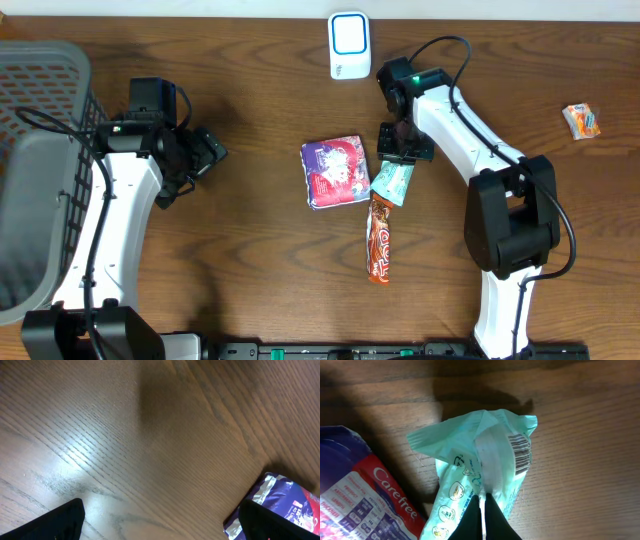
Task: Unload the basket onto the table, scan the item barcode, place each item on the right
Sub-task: 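Reach the right gripper to the mint-green packet and grasp it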
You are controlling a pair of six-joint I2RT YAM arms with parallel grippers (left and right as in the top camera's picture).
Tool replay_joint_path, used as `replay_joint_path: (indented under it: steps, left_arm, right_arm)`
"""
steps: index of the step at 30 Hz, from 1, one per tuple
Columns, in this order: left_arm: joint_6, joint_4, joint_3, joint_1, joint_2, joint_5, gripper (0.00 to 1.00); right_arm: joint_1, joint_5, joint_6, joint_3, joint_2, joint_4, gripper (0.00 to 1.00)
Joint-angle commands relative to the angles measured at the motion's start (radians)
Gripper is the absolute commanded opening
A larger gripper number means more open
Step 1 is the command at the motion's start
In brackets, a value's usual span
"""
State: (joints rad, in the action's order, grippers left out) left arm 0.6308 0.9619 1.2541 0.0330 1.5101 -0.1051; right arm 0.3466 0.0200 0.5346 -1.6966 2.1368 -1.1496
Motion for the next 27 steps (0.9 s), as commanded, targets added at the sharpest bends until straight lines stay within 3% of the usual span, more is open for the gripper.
replay_joint_path:
  steps: [1, 9, 17, 21, 25, 27]
  left_arm:
    - [-0.006, 0.002, 0.000, 0.005, -0.003, 0.010, 0.98]
    - [-0.006, 0.002, 0.000, 0.005, -0.003, 0.010, 0.98]
    - [-0.006, 0.002, 0.000, 0.005, -0.003, 0.010, 0.98]
    - [-0.006, 0.002, 0.000, 0.005, -0.003, 0.010, 0.98]
    - [-0.006, 0.002, 0.000, 0.005, -0.003, 0.010, 0.98]
    - [-0.006, 0.002, 0.000, 0.005, -0.003, 0.010, 0.98]
  right_arm:
    - [0.015, 0.020, 0.014, 0.057, -0.006, 0.037, 0.01]
    - [-0.013, 0.056, 0.010, 0.165, -0.006, 0.172, 0.01]
    - [-0.118, 0.093, -0.141, -0.118, -0.013, -0.077, 0.03]
    - [-0.135, 0.095, -0.194, -0.244, -0.013, -0.203, 0.14]
    - [-0.119, -0.037, -0.192, -0.256, -0.012, -0.254, 0.23]
    - [-0.104, -0.101, -0.190, -0.236, -0.012, -0.239, 0.40]
